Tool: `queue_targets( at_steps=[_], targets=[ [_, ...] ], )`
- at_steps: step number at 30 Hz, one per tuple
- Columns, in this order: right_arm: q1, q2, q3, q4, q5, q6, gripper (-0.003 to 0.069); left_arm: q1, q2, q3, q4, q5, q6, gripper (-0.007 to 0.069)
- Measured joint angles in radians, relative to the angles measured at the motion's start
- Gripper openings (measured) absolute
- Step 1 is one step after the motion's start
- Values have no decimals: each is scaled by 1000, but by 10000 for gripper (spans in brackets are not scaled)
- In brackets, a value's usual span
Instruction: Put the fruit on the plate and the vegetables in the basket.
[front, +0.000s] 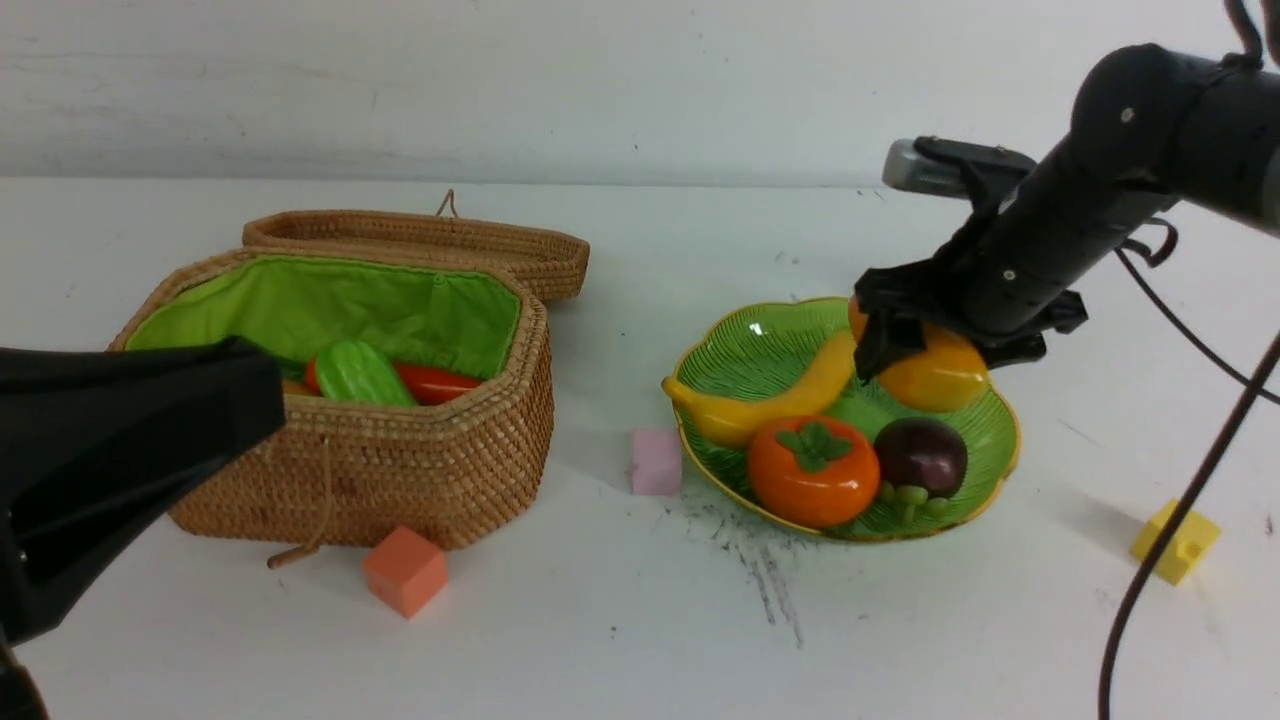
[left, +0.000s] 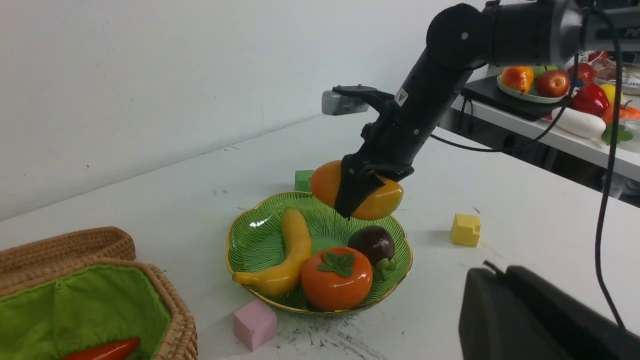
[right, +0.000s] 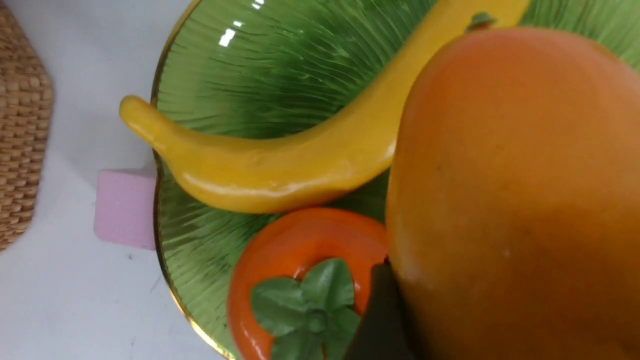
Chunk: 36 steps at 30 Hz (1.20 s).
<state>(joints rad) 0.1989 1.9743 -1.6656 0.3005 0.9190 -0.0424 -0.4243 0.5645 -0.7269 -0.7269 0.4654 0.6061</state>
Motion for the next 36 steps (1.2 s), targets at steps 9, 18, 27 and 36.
queue_targets(
  at_steps=[9,18,27,36],
  targets=[
    [2,4,0,-11,-22,0,673,0,0,0,23,48,0,22],
    [2,-29,0,-11,16,0,513,0,0,0,25,59,-3,24],
    [2,-61,0,-11,70,0,356,0,0,0,25,63,-3,26],
    [2,-67,0,-11,162,0,283,0,0,0,27,58,-3,26]
  ],
)
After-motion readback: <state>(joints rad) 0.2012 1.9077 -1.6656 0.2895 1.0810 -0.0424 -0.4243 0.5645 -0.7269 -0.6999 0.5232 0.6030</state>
